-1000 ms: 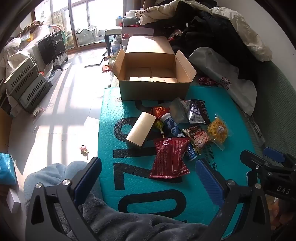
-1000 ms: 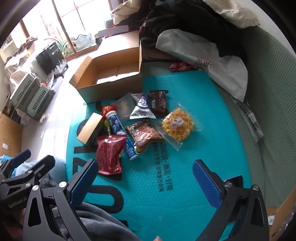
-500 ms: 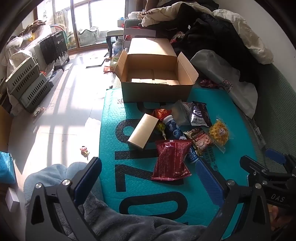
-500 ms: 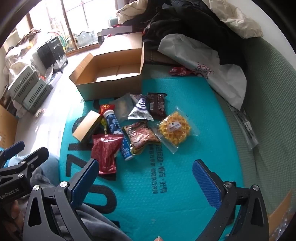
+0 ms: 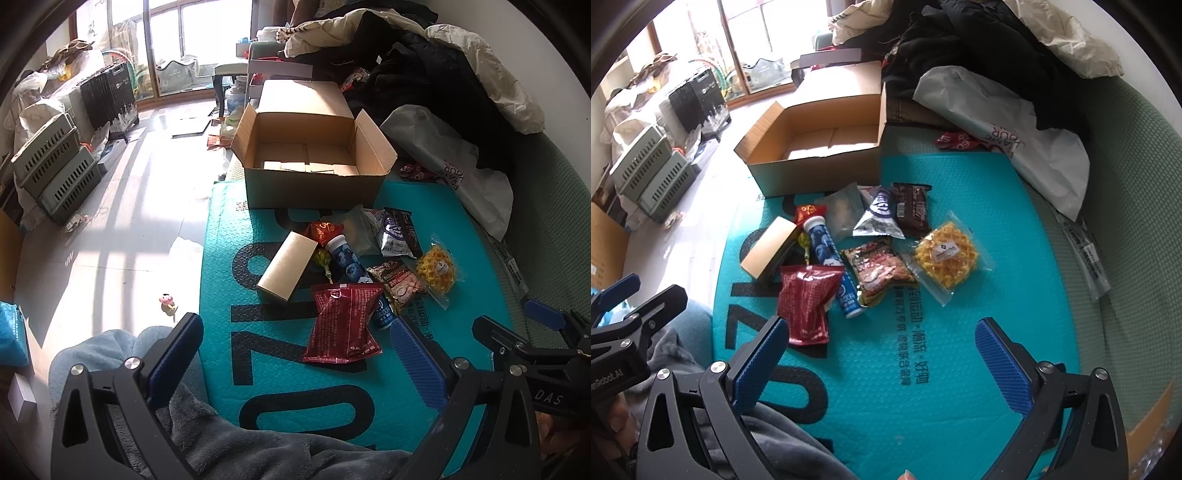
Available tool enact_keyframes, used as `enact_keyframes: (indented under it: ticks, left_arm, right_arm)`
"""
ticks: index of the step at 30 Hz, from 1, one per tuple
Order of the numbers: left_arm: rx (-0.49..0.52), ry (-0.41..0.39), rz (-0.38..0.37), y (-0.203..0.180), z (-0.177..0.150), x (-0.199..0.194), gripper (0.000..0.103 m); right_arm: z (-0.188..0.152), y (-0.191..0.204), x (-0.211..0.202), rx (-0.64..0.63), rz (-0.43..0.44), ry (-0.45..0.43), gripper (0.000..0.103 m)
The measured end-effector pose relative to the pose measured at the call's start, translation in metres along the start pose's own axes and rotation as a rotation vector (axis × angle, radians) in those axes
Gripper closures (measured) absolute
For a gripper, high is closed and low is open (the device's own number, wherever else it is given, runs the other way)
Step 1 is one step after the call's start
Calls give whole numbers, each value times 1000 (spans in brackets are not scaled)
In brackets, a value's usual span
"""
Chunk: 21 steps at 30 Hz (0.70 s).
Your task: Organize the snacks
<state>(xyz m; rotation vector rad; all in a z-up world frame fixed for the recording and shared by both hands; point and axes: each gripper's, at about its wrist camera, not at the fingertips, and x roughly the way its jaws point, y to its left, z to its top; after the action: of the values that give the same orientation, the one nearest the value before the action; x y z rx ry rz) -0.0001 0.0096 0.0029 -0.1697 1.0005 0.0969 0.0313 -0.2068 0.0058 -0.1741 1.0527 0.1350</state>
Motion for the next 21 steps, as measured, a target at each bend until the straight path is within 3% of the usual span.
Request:
enact_keyframes:
  ticks: [21]
  left_arm:
    - [-25,-4,-7,8,-1,-2,0]
  right_arm:
    - [2,10,-2,-34,-3,2,0]
